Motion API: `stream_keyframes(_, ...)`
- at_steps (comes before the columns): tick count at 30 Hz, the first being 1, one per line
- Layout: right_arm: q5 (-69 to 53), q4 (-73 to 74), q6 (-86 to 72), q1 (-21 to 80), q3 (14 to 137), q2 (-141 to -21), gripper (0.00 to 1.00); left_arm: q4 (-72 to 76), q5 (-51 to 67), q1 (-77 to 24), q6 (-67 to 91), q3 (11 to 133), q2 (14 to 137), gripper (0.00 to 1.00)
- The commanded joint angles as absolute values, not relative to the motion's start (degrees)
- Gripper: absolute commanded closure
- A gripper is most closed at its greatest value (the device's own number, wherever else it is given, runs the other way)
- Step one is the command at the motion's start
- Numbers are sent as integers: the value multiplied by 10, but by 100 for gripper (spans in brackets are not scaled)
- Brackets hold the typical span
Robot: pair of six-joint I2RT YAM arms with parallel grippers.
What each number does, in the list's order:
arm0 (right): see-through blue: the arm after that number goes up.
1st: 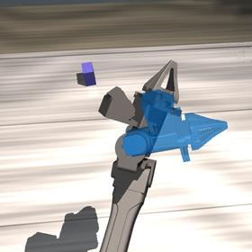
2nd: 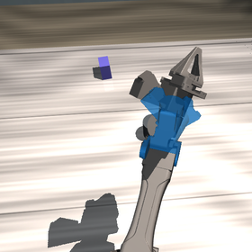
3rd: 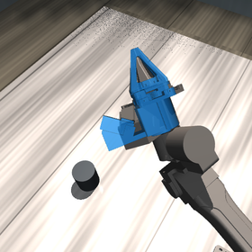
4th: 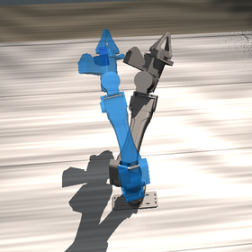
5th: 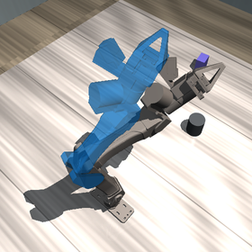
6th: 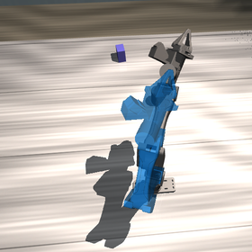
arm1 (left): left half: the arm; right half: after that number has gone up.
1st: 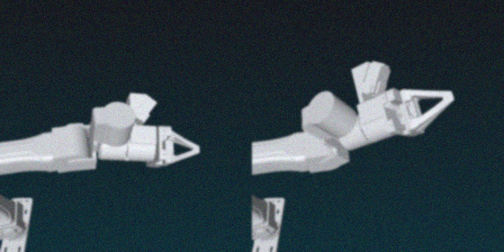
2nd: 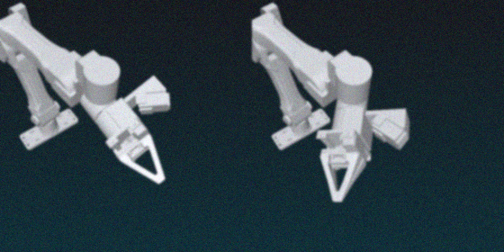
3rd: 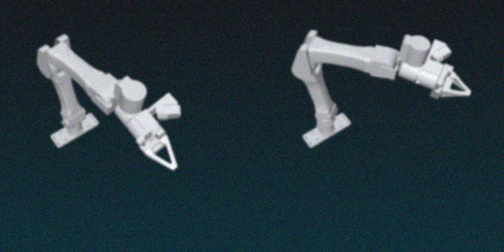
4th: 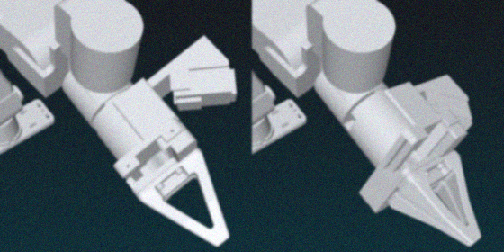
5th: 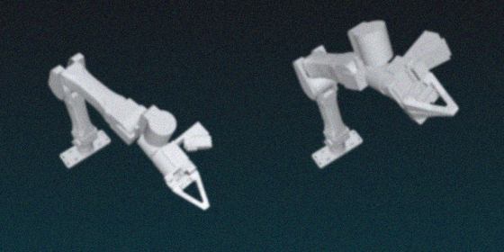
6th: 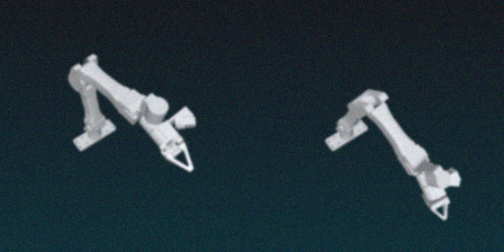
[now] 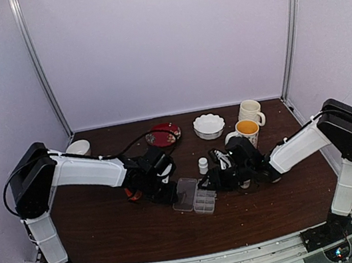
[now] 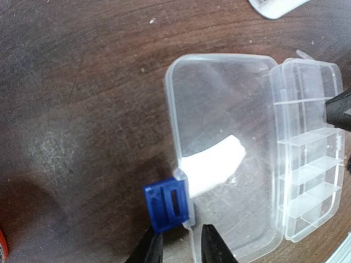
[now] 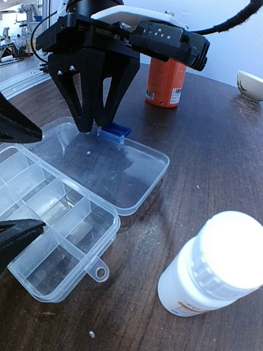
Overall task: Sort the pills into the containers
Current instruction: Adjust the pill container at the center of the board.
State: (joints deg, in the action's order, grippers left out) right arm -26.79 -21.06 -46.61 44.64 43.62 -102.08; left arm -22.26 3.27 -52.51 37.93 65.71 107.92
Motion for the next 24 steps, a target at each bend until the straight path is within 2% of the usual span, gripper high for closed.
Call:
stream_keyframes(1,-239,-156,-448,445,437,-1005,51,-244,24,-528,360,676,1101,76)
stream_keyframes(10,-207,-108,-422,446,423,-968,51,-274,9,-558,354,721,1128,75)
stream_keyframes(17,-215,-110,-417,451,433,-975,54,-308,-37,-556,356,732,1137,82)
stream_keyframes(24,-224,-121,-423,471,447,-997,54,-329,-56,-553,354,722,1135,82)
